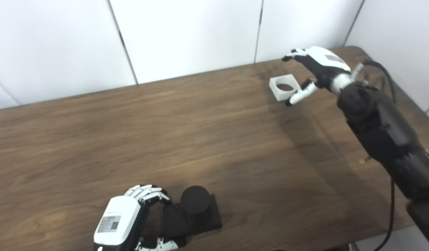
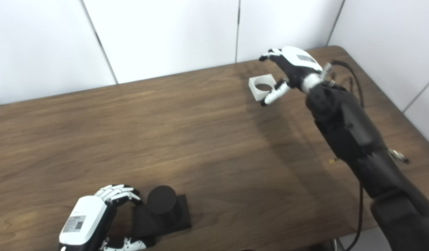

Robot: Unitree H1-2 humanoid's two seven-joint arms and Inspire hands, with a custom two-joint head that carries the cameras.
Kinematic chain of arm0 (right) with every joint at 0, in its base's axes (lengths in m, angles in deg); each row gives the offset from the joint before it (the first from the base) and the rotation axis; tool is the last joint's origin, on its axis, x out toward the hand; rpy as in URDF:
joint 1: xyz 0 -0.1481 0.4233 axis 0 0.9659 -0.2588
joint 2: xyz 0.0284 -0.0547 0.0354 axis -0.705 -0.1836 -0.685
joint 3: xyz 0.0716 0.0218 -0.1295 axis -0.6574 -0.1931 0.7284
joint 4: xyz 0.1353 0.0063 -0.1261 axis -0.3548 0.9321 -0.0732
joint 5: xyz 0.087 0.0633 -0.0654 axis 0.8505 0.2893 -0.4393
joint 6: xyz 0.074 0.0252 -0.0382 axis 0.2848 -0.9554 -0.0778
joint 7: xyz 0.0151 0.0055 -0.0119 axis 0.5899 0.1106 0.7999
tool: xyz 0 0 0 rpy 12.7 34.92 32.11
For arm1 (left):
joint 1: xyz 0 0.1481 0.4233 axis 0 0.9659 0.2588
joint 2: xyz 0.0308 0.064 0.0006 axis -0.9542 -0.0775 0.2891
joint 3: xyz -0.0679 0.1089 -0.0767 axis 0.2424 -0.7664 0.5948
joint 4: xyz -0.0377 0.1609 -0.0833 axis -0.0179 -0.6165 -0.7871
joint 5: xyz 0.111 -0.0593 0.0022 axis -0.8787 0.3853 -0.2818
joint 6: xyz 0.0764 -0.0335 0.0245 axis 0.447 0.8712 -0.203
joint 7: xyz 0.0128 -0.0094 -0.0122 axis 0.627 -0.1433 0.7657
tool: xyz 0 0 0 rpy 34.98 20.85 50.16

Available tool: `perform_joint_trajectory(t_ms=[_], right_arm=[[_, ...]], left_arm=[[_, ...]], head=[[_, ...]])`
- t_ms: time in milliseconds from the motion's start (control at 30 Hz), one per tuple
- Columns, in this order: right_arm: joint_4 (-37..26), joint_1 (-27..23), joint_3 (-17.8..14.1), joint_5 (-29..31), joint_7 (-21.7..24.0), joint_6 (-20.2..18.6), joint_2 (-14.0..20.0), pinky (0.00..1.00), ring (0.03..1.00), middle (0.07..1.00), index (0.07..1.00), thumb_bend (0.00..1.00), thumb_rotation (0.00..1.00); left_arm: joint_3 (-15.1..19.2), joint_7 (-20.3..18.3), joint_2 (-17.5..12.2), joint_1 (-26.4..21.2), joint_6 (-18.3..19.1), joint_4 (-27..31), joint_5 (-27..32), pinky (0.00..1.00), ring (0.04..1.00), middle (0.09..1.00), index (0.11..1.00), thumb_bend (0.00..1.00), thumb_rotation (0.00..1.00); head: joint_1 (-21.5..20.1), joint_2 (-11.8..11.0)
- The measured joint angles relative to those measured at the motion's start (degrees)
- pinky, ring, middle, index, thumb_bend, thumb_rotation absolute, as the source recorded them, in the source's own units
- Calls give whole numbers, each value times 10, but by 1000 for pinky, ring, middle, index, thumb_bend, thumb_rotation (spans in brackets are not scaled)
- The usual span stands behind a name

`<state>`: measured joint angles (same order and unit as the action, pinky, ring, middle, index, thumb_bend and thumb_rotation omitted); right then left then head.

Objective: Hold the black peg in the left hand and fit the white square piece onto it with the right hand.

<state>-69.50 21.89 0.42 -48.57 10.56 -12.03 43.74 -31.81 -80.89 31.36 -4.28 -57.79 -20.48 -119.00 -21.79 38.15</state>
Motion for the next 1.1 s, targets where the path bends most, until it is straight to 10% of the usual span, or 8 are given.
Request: perform_joint_trajectory(t_ms=[533, 1100], right_arm=[[169, -78, 78, -59, -15, 59, 8, 1000, 1000, 975, 879, 889, 195], [191, -99, 110, -92, 3, 68, 20, 1000, 995, 954, 847, 883, 190]], left_arm=[[5, 16, -1, 1, -22, -16, 5, 846, 814, 753, 487, 519, 49], [6, 15, 0, 2, -20, -16, 5, 863, 815, 747, 487, 520, 50]], head=[[5, -8], [14, -10]])
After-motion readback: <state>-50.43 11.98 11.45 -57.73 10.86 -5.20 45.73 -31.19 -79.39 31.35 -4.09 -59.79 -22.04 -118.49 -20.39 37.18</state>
